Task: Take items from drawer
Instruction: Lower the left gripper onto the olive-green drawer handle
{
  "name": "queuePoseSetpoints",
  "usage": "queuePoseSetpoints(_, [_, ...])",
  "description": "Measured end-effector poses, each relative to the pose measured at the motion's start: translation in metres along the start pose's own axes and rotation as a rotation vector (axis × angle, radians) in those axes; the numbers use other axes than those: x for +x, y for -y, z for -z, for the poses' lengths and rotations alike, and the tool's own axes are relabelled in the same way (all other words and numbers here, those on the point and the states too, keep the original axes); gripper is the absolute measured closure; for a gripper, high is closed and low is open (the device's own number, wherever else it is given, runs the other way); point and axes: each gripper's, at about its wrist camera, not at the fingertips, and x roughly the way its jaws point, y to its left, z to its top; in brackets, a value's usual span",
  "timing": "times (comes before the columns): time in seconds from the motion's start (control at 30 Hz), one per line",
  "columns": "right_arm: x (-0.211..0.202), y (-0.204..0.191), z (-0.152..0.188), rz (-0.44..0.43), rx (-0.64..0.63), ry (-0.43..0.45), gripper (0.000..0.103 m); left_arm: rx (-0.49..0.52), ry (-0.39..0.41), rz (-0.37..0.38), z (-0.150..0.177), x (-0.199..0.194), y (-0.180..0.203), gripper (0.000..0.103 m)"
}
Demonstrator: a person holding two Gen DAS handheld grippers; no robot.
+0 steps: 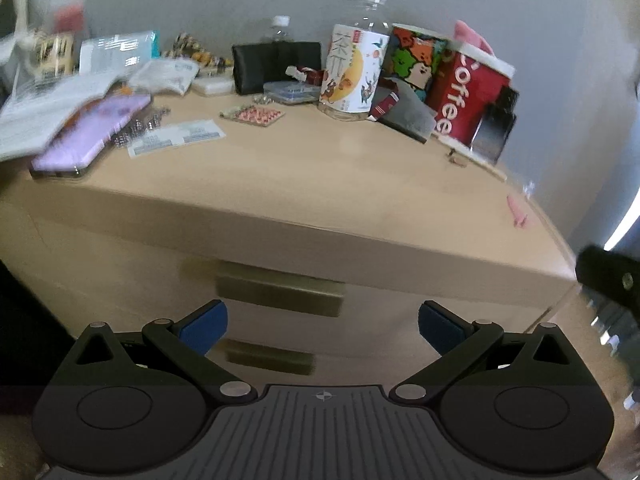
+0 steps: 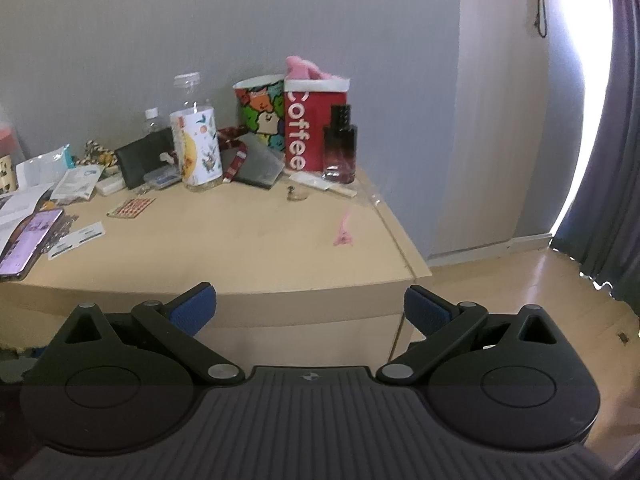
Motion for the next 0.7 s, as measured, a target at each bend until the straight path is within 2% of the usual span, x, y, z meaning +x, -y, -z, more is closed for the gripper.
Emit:
queuePoseSetpoints(0.13, [0.003,0.008,0.0,0.02,0.003,0.008,0.0,-0.089,-0.016,0.0,0.004,0.015,-0.005,0.002])
queuePoseSetpoints(0.4, [0.009,0.013,0.003,0.043,-0.008,0.011,0.0,-0.004,0.044,-0.083,0.008,0.025,-0.005,0.002])
queuePoseSetpoints(0.6, [0.013,0.008,0.006,0.026,-0.002,-0.006,0.0,0.06,0.09,-0.145,0.011,0.033,-0.006,0.002])
queuePoseSetpoints(0.7, [0.013,0.004,0.007,0.021,-0.013,-0.005,0.0,0.077,0.094,-0.155,0.012,0.038,-0.007,0.005])
